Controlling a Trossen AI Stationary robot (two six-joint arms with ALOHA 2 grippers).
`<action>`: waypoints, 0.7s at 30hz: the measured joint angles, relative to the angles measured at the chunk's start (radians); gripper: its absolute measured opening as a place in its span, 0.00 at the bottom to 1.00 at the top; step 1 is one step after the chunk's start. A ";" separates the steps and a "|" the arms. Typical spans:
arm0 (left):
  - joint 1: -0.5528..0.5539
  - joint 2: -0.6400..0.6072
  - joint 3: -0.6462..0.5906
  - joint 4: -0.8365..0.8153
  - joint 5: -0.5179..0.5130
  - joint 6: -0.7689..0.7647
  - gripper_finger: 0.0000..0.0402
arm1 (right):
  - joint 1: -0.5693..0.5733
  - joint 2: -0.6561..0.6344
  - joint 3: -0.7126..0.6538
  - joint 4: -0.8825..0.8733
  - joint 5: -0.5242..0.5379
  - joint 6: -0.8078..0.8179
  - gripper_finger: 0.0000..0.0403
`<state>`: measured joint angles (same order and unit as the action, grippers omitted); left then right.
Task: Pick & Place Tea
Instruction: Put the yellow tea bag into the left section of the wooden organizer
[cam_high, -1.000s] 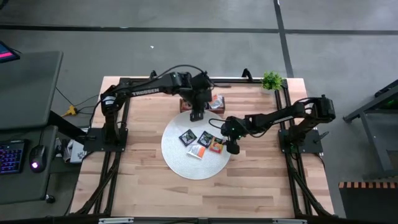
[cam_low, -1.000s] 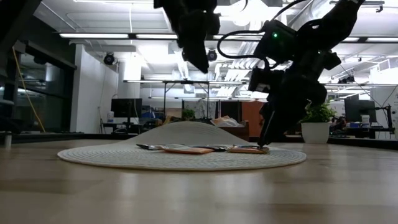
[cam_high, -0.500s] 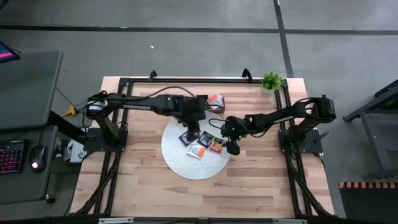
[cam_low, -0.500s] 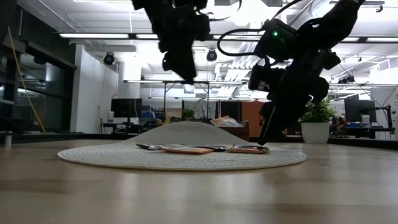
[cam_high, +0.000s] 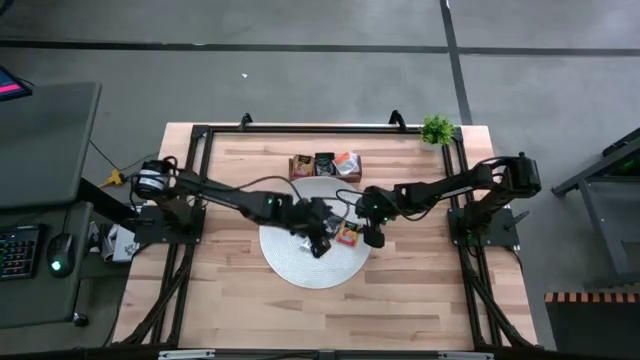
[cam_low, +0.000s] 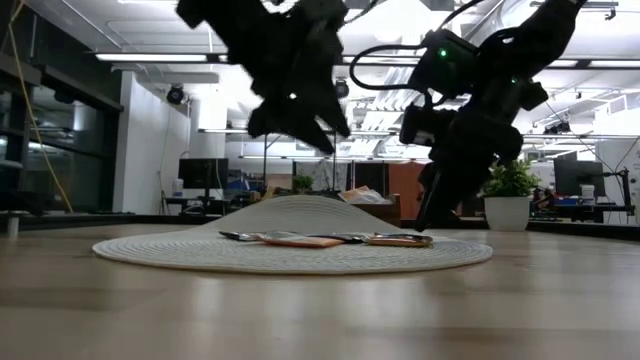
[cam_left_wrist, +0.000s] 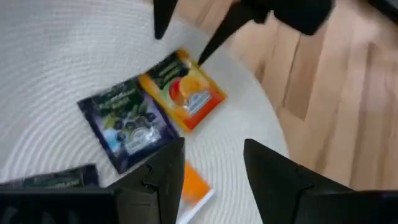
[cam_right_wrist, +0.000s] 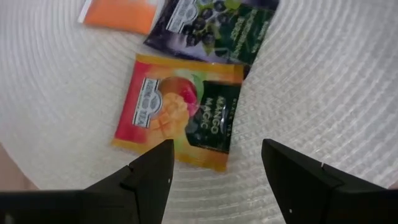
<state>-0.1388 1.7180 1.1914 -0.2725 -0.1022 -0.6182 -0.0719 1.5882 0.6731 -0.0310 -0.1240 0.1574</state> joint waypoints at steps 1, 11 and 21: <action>-0.017 0.000 0.001 0.016 -0.021 -0.005 0.41 | 0.000 -0.006 0.000 0.000 0.001 0.007 0.59; -0.094 0.124 0.008 0.122 -0.200 0.004 0.41 | -0.002 -0.031 0.038 -0.041 0.059 -0.020 0.59; -0.101 0.228 0.006 0.246 -0.306 -0.004 0.41 | -0.022 -0.071 0.068 -0.182 0.118 -0.035 0.59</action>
<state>-0.2394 1.9461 1.1974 -0.0261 -0.4077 -0.6225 -0.0935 1.5174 0.7406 -0.2126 -0.0064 0.1224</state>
